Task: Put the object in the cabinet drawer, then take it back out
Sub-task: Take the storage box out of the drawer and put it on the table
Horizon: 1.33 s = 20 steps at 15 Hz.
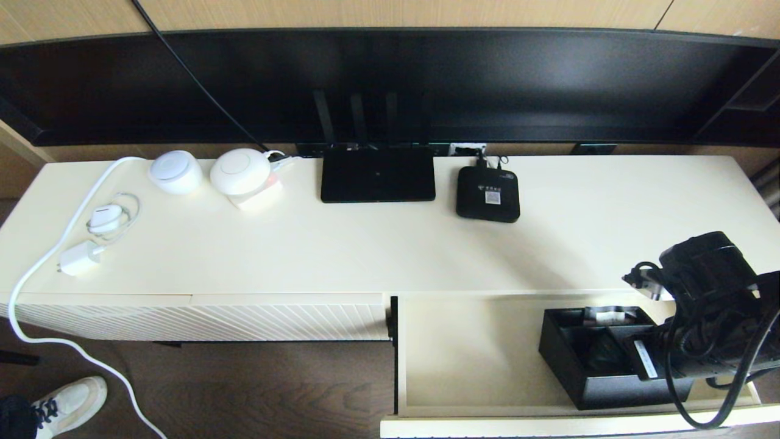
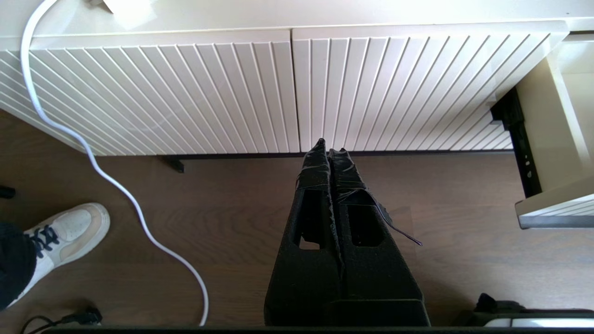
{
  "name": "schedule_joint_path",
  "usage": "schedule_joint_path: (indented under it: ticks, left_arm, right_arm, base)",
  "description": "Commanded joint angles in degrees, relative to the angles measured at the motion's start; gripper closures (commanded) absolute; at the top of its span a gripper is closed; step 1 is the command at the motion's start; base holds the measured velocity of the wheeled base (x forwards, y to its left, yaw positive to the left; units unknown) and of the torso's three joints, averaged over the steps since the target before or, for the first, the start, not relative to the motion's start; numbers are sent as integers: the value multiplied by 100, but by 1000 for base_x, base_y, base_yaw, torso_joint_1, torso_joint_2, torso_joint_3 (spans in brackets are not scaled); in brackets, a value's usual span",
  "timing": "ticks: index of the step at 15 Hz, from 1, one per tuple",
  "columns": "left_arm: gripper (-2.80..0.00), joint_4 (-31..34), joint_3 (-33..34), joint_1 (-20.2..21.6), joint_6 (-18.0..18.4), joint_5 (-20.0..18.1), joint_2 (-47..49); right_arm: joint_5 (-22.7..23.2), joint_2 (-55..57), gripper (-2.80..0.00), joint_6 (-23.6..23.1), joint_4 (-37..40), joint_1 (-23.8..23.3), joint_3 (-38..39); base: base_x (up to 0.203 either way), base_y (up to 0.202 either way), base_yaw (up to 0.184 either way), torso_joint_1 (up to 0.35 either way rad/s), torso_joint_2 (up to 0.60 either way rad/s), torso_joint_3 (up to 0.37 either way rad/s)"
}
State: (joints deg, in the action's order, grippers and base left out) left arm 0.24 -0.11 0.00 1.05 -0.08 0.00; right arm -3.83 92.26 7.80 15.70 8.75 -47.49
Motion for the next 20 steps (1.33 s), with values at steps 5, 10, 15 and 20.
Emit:
schedule_joint_path:
  ticks: [5, 10, 15, 20]
  left_arm:
    - [0, 2, 1, 0, 1, -1, 0]
    - [0, 2, -4, 0, 1, -1, 0]
    - [0, 2, 2, 0, 1, -1, 0]
    - [0, 2, -6, 0, 1, -1, 0]
  right_arm:
    - [-6, -100, 0, 11, 3, -14, -186]
    - [-92, -324, 0, 6, 111, -23, -306]
    - [-101, -618, 0, -35, 466, -18, -470]
    - [-92, -1115, 0, -94, 948, 32, -420]
  base:
    - [0, 0, 0, 0, 0, 0]
    - [0, 0, 0, 0, 0, 0]
    - [0, 0, 0, 0, 0, 0]
    - [0, 0, 0, 0, 0, 0]
